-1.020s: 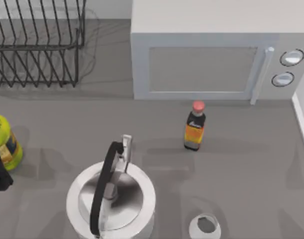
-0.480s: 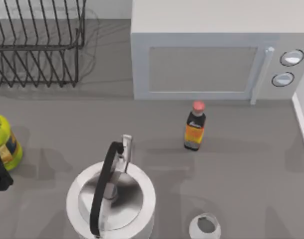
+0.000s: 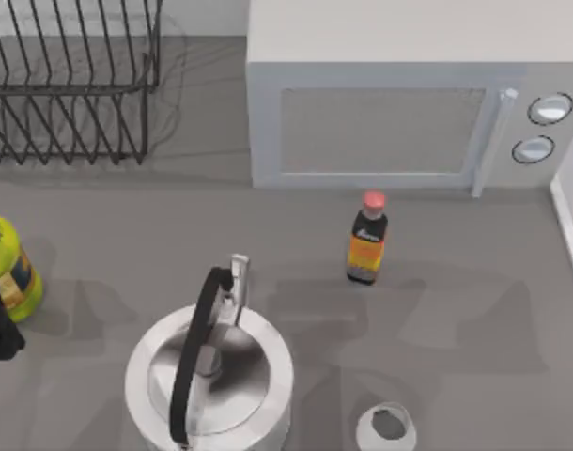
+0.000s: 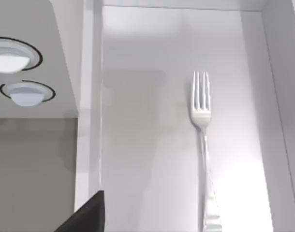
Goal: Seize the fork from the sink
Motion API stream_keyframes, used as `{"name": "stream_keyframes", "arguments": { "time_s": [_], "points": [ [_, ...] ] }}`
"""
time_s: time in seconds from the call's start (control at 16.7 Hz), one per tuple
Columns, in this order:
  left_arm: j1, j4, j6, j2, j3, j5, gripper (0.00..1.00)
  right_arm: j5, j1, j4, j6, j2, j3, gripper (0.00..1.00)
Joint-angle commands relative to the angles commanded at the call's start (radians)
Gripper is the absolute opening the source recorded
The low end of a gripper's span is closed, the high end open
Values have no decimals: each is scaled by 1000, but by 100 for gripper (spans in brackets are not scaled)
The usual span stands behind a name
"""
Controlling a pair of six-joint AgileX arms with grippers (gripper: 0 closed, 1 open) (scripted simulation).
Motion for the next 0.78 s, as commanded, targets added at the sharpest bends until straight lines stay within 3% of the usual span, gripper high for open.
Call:
{"name": "stream_keyframes", "arguments": {
  "time_s": [0.42,0.78],
  "points": [
    [0,0,0,0,0,0,100,2,-83,-381,-77,762,661,100],
    [0,0,0,0,0,0,100,3,-127,-581,-117,1147,1001,100]
  ]
}}
